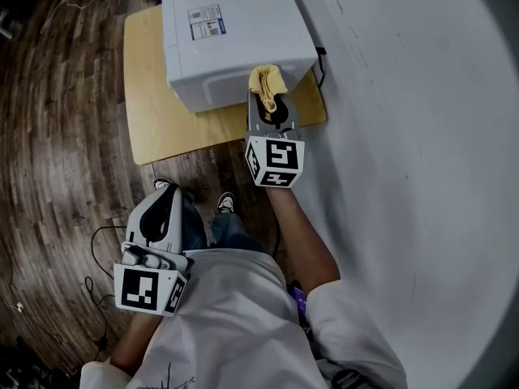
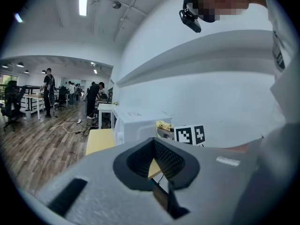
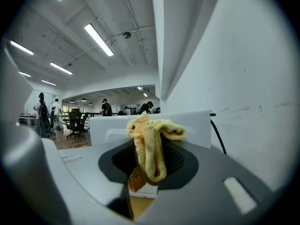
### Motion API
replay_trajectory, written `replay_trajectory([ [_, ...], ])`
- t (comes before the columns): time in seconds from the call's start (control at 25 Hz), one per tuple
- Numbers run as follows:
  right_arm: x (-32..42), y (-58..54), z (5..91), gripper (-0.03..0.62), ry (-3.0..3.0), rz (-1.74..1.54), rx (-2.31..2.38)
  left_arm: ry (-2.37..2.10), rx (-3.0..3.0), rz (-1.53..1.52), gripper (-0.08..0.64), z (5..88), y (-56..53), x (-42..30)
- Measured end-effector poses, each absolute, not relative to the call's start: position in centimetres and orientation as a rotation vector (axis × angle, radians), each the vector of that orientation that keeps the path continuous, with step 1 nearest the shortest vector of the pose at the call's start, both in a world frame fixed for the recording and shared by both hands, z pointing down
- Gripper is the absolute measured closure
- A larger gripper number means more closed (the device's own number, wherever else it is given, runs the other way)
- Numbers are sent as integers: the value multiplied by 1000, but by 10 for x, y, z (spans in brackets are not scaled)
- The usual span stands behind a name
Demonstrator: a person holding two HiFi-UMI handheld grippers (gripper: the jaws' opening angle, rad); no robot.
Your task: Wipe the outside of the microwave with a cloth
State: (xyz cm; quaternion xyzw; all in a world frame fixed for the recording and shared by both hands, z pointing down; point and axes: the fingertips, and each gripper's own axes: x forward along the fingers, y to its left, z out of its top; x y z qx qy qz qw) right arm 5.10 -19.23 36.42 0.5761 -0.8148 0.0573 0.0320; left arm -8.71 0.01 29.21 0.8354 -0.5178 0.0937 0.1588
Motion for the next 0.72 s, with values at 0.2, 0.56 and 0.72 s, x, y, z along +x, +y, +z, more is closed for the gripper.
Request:
replay_trajectory([
  [0.2, 41, -190, 364, 480, -2531, 176, 1743, -1460, 2395, 280, 569, 296, -1, -82],
  [0.56, 7, -183, 367, 480, -2583, 173, 1637, -1439, 2409, 291, 569, 298, -1, -76],
  [0.72, -11, -180, 369, 480, -2607, 173, 1581, -1432, 2387, 270, 569, 300, -3, -79],
])
